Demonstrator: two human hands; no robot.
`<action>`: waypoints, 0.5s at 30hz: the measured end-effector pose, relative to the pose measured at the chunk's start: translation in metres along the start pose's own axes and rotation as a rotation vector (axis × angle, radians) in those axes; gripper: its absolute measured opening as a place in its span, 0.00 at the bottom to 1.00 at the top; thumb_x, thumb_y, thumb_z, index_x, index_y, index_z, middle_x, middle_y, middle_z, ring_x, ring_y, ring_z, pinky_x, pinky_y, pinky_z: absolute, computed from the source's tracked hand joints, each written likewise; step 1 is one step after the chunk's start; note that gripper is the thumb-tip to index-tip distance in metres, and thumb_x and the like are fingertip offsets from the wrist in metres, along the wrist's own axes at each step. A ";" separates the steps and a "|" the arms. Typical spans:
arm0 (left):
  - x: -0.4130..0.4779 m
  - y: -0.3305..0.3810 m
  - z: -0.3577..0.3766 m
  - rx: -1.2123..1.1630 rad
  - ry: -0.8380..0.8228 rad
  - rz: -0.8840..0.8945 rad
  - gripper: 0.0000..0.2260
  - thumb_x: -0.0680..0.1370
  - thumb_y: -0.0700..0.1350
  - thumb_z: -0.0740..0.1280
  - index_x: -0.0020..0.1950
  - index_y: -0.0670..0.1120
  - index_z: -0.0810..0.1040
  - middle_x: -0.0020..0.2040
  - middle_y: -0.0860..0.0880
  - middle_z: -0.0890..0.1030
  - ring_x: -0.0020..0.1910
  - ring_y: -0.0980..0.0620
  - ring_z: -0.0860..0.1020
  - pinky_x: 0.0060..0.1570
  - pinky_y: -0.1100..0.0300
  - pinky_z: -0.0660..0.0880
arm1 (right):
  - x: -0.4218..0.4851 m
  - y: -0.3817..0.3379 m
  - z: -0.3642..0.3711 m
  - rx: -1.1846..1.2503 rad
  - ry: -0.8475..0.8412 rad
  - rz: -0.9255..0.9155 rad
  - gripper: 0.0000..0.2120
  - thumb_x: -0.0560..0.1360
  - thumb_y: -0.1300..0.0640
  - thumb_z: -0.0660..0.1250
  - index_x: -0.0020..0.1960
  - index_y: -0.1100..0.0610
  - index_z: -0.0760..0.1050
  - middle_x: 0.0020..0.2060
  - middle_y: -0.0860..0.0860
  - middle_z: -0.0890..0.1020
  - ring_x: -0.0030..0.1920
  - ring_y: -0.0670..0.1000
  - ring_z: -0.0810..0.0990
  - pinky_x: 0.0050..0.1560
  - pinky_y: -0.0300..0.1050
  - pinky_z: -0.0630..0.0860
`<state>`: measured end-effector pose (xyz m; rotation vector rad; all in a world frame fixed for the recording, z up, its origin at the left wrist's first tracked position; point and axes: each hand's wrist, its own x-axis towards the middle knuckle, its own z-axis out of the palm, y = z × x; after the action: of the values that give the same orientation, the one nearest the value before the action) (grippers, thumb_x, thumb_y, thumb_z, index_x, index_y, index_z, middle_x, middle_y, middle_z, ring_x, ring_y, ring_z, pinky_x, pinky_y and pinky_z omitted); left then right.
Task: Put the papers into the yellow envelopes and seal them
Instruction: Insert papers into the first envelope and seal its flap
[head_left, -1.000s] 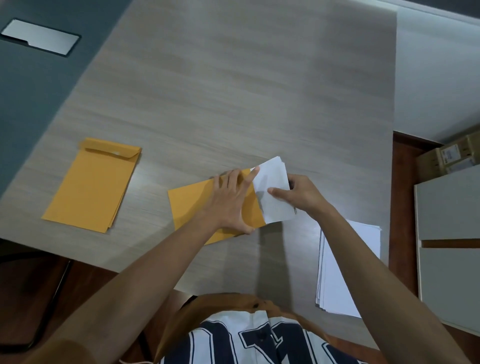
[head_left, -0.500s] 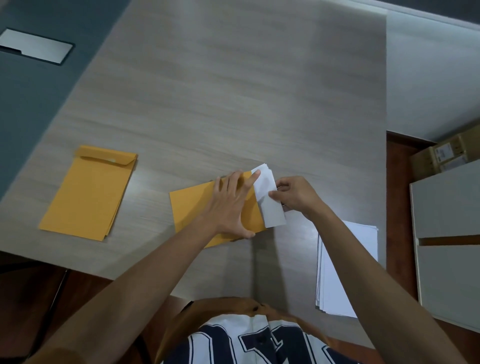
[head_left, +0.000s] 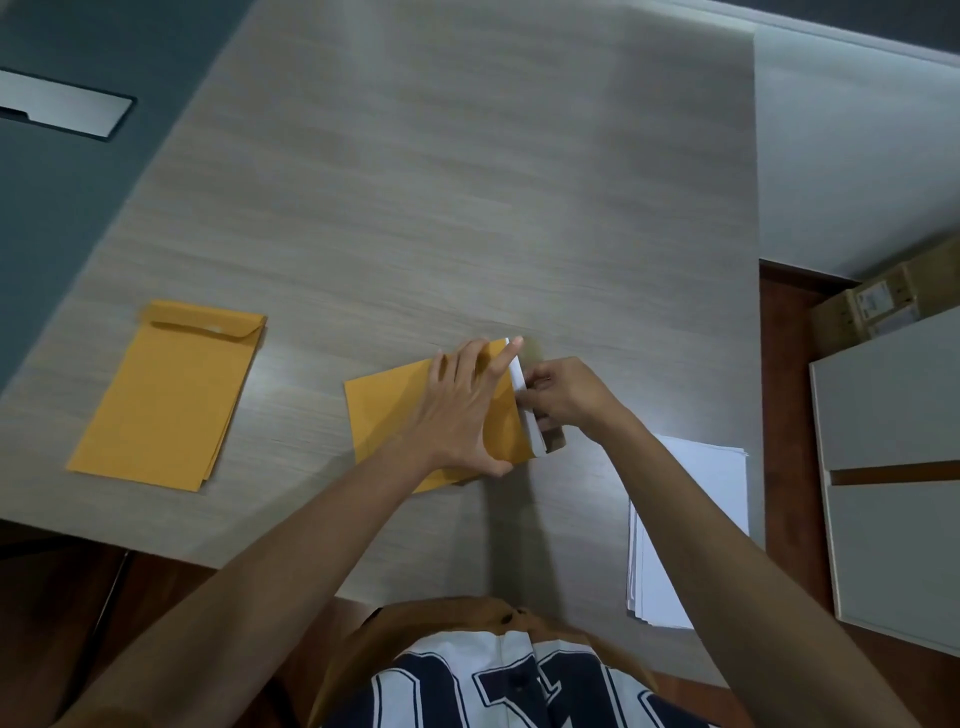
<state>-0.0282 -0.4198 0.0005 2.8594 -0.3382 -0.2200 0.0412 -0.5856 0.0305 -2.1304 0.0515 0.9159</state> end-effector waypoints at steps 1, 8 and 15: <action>-0.001 -0.001 0.000 -0.006 -0.002 -0.002 0.65 0.54 0.73 0.71 0.79 0.53 0.36 0.74 0.40 0.59 0.74 0.41 0.59 0.69 0.39 0.62 | -0.001 0.000 -0.002 0.046 0.003 0.025 0.07 0.73 0.60 0.73 0.51 0.60 0.82 0.42 0.57 0.85 0.39 0.54 0.85 0.40 0.46 0.84; -0.002 0.006 -0.001 -0.017 -0.015 0.014 0.65 0.55 0.70 0.73 0.79 0.53 0.35 0.75 0.39 0.57 0.75 0.41 0.57 0.70 0.37 0.60 | -0.003 -0.005 0.000 0.095 -0.025 0.054 0.07 0.74 0.65 0.71 0.51 0.64 0.81 0.40 0.60 0.84 0.37 0.56 0.85 0.40 0.49 0.84; -0.003 0.005 -0.004 -0.028 -0.020 -0.001 0.65 0.56 0.69 0.73 0.78 0.53 0.35 0.75 0.40 0.57 0.75 0.41 0.56 0.71 0.38 0.59 | -0.003 -0.009 0.008 0.115 -0.030 0.075 0.09 0.75 0.68 0.69 0.54 0.64 0.81 0.44 0.62 0.84 0.41 0.59 0.85 0.40 0.50 0.84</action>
<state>-0.0317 -0.4231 0.0060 2.8320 -0.3353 -0.2515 0.0371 -0.5747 0.0354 -2.0193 0.1665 0.9657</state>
